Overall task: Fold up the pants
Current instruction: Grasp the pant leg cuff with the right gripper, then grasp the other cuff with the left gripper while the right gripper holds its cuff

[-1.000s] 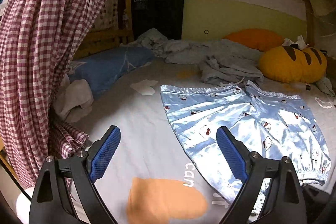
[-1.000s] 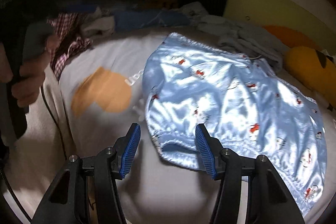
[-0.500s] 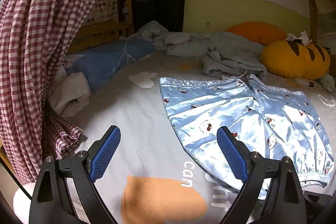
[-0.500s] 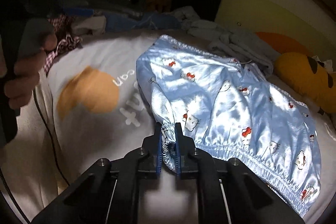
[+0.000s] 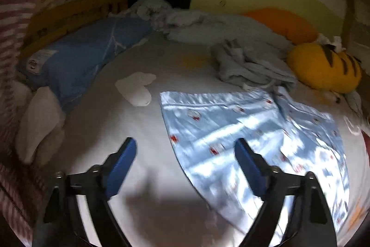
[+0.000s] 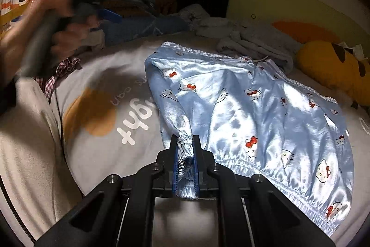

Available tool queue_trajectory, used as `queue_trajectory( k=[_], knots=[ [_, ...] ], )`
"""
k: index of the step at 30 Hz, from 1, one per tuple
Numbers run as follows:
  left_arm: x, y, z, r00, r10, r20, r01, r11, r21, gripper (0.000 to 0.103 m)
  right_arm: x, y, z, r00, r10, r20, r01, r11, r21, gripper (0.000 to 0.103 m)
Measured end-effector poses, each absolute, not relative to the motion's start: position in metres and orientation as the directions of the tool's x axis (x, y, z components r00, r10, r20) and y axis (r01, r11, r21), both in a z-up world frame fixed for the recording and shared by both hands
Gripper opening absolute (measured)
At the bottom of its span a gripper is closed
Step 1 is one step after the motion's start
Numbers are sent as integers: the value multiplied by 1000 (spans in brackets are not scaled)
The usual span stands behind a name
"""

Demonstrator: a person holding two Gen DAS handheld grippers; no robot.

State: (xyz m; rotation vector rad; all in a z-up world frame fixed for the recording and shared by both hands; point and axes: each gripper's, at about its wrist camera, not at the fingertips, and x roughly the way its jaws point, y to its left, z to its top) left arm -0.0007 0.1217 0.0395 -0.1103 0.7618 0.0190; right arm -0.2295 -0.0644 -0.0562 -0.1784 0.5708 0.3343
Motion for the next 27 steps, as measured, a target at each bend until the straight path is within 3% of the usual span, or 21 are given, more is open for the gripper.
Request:
queue_trajectory(
  k=[4,9,12,17,19,20,27],
  knots=[
    [54,147,15,657,-32,-753,-125,981,-150,52,-230,-69,-49,789,289,-542,-367,929,-40,10],
    [100,173,-18,589,-142,-795,-170,941,-294,49,-228,-66,-50,775,313,-548,-391,920,-28,10],
    [116,180,-30,581,-161,-798,-179,931,-317,49,-225,-64,-55,766,321,-557,-405,914,-29,10],
    [135,175,-44,581,-269,-768,-106,910,-400,35,-221,-63,-59,759,325,-565,-406,914,-19,10],
    [141,171,-48,573,-262,-777,-105,916,-386,9,-220,-65,-58,760,324,-563,-401,916,-13,10],
    [142,170,-49,572,-260,-778,-102,918,-382,1,-219,-65,-57,761,325,-561,-399,917,-10,10],
    [141,153,-5,661,-253,-707,-15,937,-349,0,-225,-81,-42,776,331,-536,-374,927,30,10]
  ],
)
